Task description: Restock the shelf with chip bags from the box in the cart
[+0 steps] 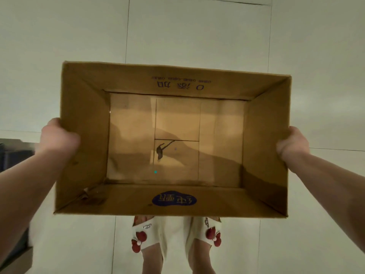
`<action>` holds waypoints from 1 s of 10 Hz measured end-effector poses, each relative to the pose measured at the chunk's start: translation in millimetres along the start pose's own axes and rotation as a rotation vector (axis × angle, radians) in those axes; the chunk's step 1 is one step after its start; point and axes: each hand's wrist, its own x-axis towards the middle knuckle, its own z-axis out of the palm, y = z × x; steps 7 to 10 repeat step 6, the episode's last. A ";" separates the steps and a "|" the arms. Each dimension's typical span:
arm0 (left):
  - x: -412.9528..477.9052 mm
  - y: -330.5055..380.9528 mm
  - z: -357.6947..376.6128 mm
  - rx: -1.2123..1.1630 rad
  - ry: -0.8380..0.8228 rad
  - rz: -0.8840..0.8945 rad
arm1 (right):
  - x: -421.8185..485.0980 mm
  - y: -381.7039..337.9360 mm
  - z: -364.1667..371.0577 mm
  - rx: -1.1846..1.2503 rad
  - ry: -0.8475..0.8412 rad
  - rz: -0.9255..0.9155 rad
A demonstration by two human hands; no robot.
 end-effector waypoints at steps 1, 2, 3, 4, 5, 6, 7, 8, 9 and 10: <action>3.4 -0.9 9.7 0.021 -0.030 0.017 | 10.6 2.1 12.0 0.005 -0.036 0.019; 7.5 -2.0 14.2 0.012 -0.036 0.022 | 16.7 2.6 19.2 0.014 -0.064 0.014; 8.8 3.6 16.0 0.013 -0.053 0.039 | 16.5 0.0 21.0 0.001 -0.107 -0.007; 0.9 13.0 15.7 0.045 -0.081 0.008 | 5.5 -4.4 16.8 0.017 -0.117 -0.038; -15.7 23.3 7.9 0.088 -0.096 0.071 | -18.4 -3.1 8.0 -0.083 -0.177 -0.108; -43.5 40.0 -13.7 0.132 -0.095 0.220 | -65.1 10.2 -5.1 -0.286 -0.224 -0.291; -43.5 40.0 -13.7 0.132 -0.095 0.220 | -65.1 10.2 -5.1 -0.286 -0.224 -0.291; -43.5 40.0 -13.7 0.132 -0.095 0.220 | -65.1 10.2 -5.1 -0.286 -0.224 -0.291; -43.5 40.0 -13.7 0.132 -0.095 0.220 | -65.1 10.2 -5.1 -0.286 -0.224 -0.291; -43.5 40.0 -13.7 0.132 -0.095 0.220 | -65.1 10.2 -5.1 -0.286 -0.224 -0.291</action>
